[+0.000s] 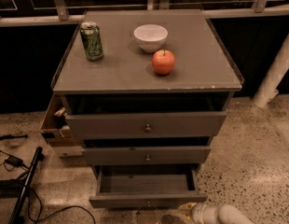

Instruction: Close bottom drawer

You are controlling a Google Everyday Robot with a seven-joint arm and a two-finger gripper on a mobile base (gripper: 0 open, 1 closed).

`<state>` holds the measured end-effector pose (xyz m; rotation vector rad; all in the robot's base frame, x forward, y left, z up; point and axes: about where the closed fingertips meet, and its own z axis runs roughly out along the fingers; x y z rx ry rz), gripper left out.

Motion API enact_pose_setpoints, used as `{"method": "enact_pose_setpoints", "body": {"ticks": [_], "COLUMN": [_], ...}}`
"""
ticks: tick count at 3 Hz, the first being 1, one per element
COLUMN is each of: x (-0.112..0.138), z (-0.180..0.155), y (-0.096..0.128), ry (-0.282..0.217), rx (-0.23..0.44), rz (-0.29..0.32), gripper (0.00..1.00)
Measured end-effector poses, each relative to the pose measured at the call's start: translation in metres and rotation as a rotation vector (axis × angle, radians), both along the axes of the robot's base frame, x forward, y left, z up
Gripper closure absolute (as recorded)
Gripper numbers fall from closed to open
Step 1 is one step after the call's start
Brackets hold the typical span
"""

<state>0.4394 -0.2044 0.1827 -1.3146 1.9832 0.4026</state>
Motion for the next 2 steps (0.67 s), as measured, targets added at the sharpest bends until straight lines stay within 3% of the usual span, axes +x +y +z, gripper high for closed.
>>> {"method": "enact_pose_setpoints", "body": {"ticks": [1, 2], "x": [0.0009, 0.0077], "z": [-0.0051, -0.0146], "y": [-0.0015, -0.0031], "ry": [-0.011, -0.080], "rx": [-0.002, 0.013], "rz": [-0.003, -0.023], "gripper": [1.00, 1.00]}}
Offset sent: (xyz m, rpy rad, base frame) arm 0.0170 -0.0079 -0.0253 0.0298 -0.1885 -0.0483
